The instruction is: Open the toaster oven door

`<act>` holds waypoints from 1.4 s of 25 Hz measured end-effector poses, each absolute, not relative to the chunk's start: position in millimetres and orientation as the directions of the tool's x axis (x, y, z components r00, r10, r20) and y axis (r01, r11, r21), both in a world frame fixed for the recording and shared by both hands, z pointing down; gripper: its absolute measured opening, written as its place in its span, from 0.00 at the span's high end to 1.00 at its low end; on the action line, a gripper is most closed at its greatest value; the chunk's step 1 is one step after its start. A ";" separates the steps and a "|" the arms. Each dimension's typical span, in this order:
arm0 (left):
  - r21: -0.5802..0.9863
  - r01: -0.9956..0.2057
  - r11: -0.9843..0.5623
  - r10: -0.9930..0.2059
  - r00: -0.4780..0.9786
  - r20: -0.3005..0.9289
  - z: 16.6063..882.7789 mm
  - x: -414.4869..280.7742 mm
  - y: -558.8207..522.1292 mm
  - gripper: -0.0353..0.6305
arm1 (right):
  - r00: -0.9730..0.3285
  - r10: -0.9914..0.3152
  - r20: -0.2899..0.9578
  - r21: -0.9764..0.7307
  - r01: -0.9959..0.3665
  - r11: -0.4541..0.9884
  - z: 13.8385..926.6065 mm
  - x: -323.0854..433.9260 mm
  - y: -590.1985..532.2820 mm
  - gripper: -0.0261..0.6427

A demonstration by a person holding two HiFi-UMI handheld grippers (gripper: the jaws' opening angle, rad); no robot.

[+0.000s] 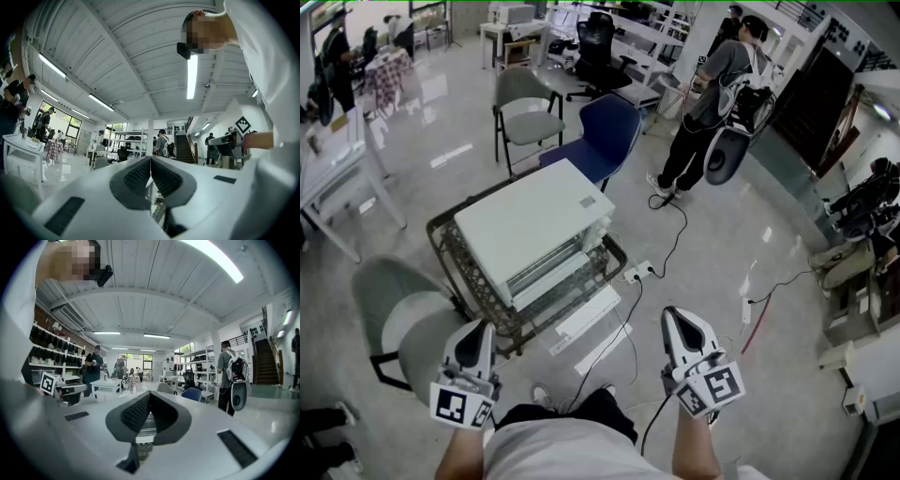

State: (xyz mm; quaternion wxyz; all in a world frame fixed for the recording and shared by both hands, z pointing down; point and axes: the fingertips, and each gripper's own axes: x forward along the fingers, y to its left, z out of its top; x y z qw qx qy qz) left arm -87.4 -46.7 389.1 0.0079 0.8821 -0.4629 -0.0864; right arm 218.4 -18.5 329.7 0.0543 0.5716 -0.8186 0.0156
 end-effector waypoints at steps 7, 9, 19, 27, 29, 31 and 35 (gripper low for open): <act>0.079 -0.821 -0.565 -0.823 0.553 -0.132 390.6 -93.8 -42.8 0.91 | -0.336 -0.936 0.108 0.032 -0.939 0.341 336.4 216.3 -27.6 0.93; 0.078 -0.824 -0.561 -0.825 0.549 -0.133 389.3 -94.6 -41.6 0.91 | -0.340 -0.935 0.104 0.029 -0.938 0.345 336.1 214.5 -28.1 0.93; 0.072 -0.828 -0.556 -0.828 0.543 -0.139 386.4 -94.0 -42.7 0.91 | -0.346 -0.932 0.111 0.050 -0.934 0.353 337.5 207.6 -33.5 0.93; 0.070 -0.826 -0.559 -0.825 0.546 -0.147 388.8 -93.0 -43.9 0.91 | -0.349 -0.930 0.118 0.056 -0.932 0.357 340.6 206.2 -34.0 0.93; 0.070 -0.825 -0.560 -0.824 0.547 -0.145 388.0 -91.2 -44.7 0.91 | -0.350 -0.929 0.123 0.061 -0.931 0.359 341.5 205.6 -34.3 0.93; 0.076 -0.825 -0.561 -0.824 0.547 -0.146 387.0 -89.6 -44.6 0.91 | -0.352 -0.928 0.125 0.070 -0.929 0.362 341.3 205.1 -33.7 0.93; 0.083 -0.822 -0.563 -0.823 0.549 -0.143 389.2 -87.8 -44.2 0.91 | -0.361 -0.924 0.128 0.088 -0.923 0.373 341.6 202.6 -32.9 0.93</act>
